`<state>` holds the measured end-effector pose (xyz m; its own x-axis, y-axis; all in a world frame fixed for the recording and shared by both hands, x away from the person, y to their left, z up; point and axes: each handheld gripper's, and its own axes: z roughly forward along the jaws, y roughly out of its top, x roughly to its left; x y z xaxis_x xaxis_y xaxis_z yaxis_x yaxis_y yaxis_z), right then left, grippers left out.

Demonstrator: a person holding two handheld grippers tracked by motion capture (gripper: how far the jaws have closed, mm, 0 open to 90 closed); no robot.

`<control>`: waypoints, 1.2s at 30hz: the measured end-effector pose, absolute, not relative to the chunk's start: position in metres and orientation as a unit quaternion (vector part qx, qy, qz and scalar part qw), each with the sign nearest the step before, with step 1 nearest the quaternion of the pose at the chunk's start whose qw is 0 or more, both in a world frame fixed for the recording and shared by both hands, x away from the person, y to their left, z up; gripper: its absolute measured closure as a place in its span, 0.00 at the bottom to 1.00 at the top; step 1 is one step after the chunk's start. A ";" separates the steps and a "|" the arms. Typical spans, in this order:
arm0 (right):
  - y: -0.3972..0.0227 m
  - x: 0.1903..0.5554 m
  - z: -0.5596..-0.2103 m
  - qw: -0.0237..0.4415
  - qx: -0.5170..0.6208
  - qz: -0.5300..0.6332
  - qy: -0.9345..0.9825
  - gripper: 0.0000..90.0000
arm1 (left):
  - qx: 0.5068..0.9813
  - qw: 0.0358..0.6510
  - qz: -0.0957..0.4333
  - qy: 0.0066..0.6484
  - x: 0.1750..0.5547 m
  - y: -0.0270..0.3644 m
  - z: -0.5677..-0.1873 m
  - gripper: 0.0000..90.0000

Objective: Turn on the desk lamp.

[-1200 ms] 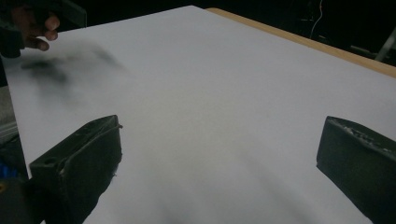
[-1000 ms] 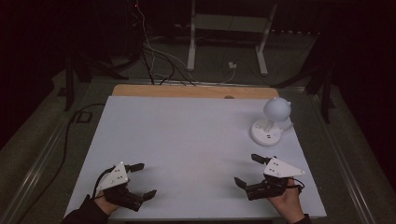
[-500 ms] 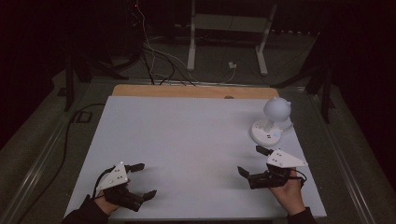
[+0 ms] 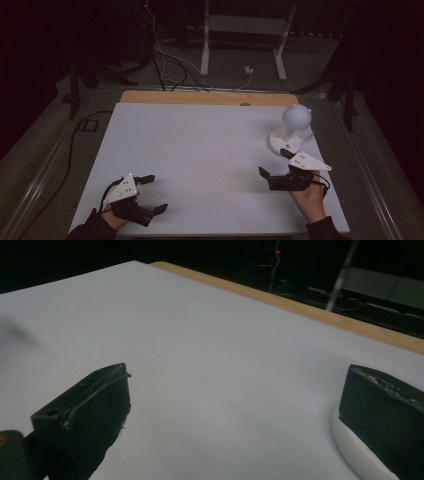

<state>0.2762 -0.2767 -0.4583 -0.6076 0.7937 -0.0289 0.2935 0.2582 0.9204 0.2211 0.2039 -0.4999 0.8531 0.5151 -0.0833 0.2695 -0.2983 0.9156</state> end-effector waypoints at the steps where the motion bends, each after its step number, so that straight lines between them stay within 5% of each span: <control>1: -0.277 0.276 -0.458 0.255 0.362 0.490 0.751 0.00 | 0.798 0.538 0.114 0.246 0.221 0.204 -0.500 0.00; 21: -0.282 0.300 -0.459 0.312 0.426 0.457 0.715 0.00 | 0.797 0.539 0.112 0.246 0.222 0.204 -0.500 0.00; 36: -0.285 0.321 -0.469 0.313 0.476 0.431 0.700 0.00 | 0.799 0.537 0.109 0.245 0.221 0.204 -0.500 0.00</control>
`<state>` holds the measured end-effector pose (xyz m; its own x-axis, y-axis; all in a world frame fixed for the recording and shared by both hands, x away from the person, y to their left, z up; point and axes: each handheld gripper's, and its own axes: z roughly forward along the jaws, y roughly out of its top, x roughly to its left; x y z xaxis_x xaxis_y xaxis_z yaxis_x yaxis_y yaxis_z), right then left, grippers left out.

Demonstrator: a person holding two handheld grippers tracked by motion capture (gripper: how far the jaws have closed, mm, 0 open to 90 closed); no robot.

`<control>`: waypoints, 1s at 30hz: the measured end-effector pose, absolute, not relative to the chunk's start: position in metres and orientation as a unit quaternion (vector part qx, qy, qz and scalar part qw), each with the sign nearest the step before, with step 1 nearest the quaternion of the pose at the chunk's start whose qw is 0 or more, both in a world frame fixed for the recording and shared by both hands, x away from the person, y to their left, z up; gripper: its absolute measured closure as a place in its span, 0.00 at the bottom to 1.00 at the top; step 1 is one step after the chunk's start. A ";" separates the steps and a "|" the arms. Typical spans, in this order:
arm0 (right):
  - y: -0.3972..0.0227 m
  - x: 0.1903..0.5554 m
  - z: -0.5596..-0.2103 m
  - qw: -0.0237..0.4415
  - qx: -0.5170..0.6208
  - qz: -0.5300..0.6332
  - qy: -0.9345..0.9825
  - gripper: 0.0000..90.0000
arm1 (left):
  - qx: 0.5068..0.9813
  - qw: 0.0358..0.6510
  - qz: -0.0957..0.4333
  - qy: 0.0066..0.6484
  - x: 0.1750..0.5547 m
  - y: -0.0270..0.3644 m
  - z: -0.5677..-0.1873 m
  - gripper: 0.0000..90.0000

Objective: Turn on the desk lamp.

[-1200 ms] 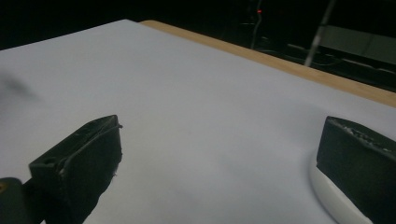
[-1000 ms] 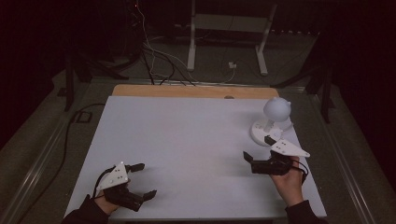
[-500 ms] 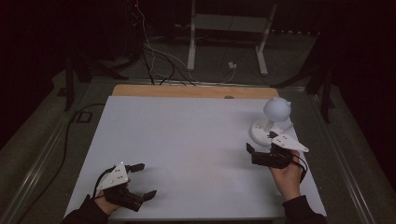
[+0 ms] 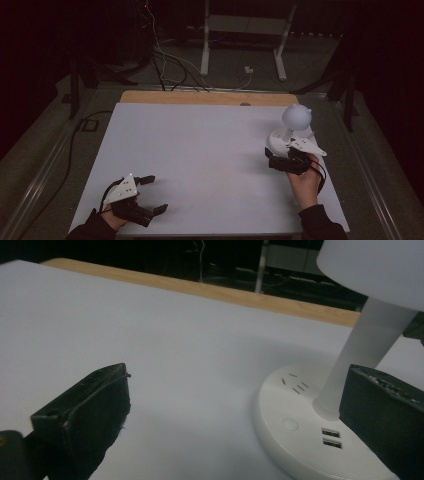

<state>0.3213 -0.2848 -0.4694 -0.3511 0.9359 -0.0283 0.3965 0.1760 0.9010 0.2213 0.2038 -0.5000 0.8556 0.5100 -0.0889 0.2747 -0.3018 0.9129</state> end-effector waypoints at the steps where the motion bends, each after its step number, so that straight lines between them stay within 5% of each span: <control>1: -0.285 0.321 -0.469 0.313 0.476 0.431 0.700 0.00 | 0.799 0.538 0.109 0.246 0.221 0.204 -0.500 0.00; 14: -0.283 0.334 -0.480 0.316 0.511 0.412 0.685 0.00 | 0.800 0.537 0.107 0.247 0.221 0.204 -0.500 0.00; 24: -0.284 0.337 -0.477 0.319 0.534 0.401 0.672 0.29 | 0.800 0.537 0.107 0.247 0.221 0.204 -0.500 0.00; 30: -0.287 0.337 -0.473 0.325 0.548 0.402 0.657 0.63 | 0.800 0.536 0.109 0.249 0.221 0.204 -0.500 0.00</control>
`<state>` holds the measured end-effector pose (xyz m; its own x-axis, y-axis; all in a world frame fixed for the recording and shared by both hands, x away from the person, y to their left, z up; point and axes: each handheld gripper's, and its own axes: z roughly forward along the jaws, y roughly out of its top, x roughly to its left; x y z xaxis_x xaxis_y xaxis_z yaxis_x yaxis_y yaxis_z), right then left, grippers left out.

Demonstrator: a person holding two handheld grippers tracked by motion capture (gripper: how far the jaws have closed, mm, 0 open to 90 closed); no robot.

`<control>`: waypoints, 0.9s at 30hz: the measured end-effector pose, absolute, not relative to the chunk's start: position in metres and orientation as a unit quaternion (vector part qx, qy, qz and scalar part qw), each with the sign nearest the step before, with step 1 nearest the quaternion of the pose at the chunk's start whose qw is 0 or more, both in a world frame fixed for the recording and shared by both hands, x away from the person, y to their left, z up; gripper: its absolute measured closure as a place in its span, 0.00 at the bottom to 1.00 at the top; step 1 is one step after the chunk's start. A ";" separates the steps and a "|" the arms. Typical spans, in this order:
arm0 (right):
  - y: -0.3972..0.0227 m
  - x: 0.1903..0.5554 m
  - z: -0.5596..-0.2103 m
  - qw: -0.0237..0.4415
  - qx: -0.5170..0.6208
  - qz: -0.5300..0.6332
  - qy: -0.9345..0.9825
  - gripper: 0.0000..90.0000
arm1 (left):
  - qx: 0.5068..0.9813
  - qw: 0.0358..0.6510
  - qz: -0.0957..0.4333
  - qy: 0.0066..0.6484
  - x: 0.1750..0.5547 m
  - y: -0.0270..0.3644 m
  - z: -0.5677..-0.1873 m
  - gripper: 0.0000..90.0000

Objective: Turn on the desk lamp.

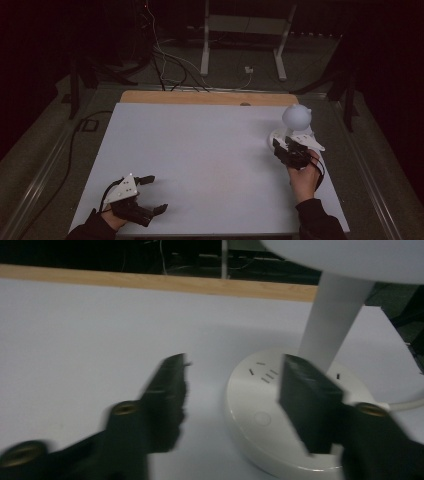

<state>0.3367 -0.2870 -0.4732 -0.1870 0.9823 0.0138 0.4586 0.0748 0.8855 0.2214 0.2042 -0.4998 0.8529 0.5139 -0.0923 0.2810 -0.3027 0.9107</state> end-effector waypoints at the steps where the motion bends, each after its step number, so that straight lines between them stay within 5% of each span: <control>1: -0.287 0.337 -0.473 0.325 0.548 0.402 0.657 0.63 | 0.800 0.535 0.109 0.249 0.221 0.204 -0.500 0.00; 13: -0.288 0.341 -0.474 0.344 0.541 0.379 0.667 0.86 | 0.800 0.535 0.108 0.250 0.221 0.204 -0.500 0.00; 16: -0.289 0.343 -0.475 0.355 0.544 0.368 0.666 0.99 | 0.800 0.535 0.107 0.250 0.222 0.204 -0.500 0.00; 27: -0.291 0.354 -0.482 0.333 0.562 0.348 0.672 1.00 | 0.800 0.534 0.108 0.252 0.222 0.204 -0.500 0.00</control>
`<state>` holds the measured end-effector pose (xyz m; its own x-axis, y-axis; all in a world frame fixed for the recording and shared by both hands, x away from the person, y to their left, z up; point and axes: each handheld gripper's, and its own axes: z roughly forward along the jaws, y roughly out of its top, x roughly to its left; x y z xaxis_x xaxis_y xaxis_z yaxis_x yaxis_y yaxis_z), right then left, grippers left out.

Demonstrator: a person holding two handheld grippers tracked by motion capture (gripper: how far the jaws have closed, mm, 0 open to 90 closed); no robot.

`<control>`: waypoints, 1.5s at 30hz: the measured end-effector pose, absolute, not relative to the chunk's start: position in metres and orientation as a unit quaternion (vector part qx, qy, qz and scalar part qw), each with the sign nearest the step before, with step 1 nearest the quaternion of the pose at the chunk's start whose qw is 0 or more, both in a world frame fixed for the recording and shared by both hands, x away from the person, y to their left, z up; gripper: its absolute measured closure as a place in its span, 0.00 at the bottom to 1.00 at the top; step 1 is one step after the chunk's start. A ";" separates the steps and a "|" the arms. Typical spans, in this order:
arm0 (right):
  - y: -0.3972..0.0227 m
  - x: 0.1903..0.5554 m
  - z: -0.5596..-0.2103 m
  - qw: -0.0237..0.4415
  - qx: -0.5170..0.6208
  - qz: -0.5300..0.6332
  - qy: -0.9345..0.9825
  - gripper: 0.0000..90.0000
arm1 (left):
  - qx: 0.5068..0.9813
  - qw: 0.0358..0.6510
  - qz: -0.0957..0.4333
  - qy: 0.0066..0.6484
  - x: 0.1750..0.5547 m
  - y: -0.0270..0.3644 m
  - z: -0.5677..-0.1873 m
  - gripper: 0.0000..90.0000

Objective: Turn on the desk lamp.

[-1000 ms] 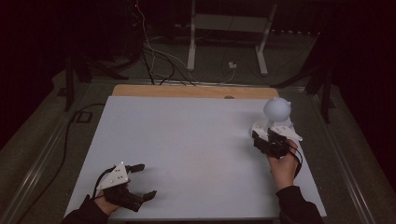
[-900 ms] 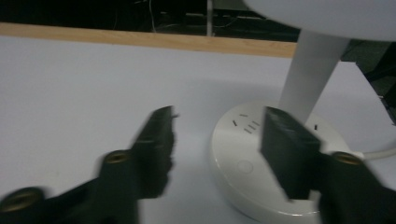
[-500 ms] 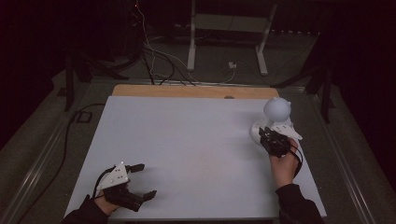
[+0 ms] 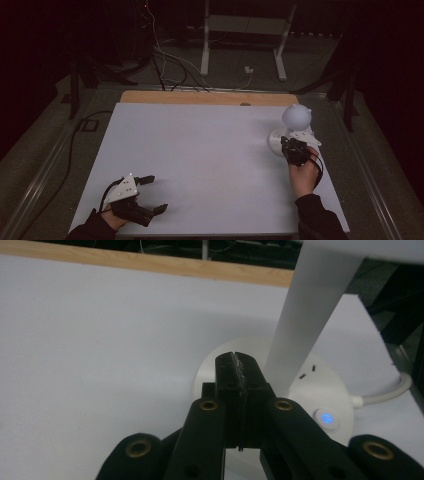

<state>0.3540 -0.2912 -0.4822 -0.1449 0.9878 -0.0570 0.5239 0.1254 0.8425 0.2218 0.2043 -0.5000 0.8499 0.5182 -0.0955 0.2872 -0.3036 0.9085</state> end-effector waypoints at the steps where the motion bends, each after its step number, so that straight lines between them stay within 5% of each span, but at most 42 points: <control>1: -0.291 0.355 -0.483 0.332 0.563 0.345 0.673 1.00 | 0.800 0.535 0.108 0.252 0.222 0.204 -0.500 0.00; 45: -0.290 0.368 -0.506 0.329 0.563 0.302 0.696 1.00 | 0.802 0.533 0.104 0.248 0.221 0.203 -0.500 0.00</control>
<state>0.3681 -0.2899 -0.5058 -0.1510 0.9816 -0.1170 0.5840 0.1840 0.7906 0.2213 0.2034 -0.5002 0.8551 0.5091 -0.0984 0.2879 -0.3083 0.9067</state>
